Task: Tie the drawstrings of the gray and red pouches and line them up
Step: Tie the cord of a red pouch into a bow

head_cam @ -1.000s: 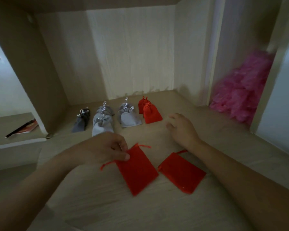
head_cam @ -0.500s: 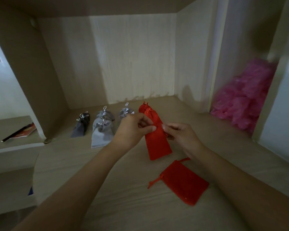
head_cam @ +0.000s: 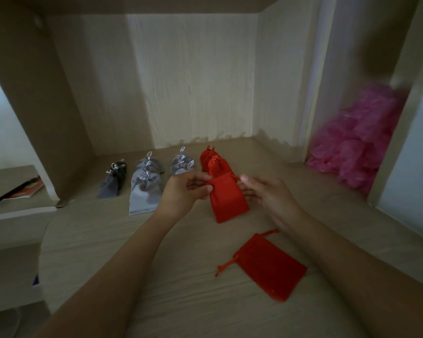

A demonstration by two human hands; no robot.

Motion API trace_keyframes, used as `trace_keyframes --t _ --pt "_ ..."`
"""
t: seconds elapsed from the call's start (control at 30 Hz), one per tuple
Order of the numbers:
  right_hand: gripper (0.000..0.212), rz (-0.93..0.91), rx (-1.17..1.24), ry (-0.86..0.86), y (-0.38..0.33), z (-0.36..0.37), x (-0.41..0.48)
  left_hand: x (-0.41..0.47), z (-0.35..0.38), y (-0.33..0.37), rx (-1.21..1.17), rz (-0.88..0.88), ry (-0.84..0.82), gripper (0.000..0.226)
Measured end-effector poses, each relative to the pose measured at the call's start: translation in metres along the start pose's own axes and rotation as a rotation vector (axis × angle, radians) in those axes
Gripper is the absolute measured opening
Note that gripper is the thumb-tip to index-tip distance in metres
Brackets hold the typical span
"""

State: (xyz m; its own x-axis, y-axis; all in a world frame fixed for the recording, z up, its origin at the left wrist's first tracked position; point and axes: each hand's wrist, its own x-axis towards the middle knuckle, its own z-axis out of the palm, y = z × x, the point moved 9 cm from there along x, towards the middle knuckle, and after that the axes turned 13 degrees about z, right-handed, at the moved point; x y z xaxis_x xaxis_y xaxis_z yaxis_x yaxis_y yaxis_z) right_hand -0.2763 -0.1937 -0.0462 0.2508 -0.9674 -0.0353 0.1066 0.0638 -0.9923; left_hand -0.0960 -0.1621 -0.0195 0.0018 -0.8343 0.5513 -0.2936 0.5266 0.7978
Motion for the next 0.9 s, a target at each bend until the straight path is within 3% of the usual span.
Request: trace_keyframes --t 0.33,0.53,0.9 --pt "0.016 -0.129 -0.042 0.168 -0.007 -0.017 -0.001 -0.002 -0.002 -0.011 -0.046 -0.044 -0.062 0.038" --pt "0.02 -0.146 -0.011 0.226 -0.011 -0.022 -0.003 -0.003 -0.012 -0.014 0.073 -0.103 -0.027 0.006" --pt "0.015 -0.178 0.045 0.417 -0.018 -0.048 -0.009 0.003 -0.045 -0.019 0.193 -0.108 0.04 0.026"
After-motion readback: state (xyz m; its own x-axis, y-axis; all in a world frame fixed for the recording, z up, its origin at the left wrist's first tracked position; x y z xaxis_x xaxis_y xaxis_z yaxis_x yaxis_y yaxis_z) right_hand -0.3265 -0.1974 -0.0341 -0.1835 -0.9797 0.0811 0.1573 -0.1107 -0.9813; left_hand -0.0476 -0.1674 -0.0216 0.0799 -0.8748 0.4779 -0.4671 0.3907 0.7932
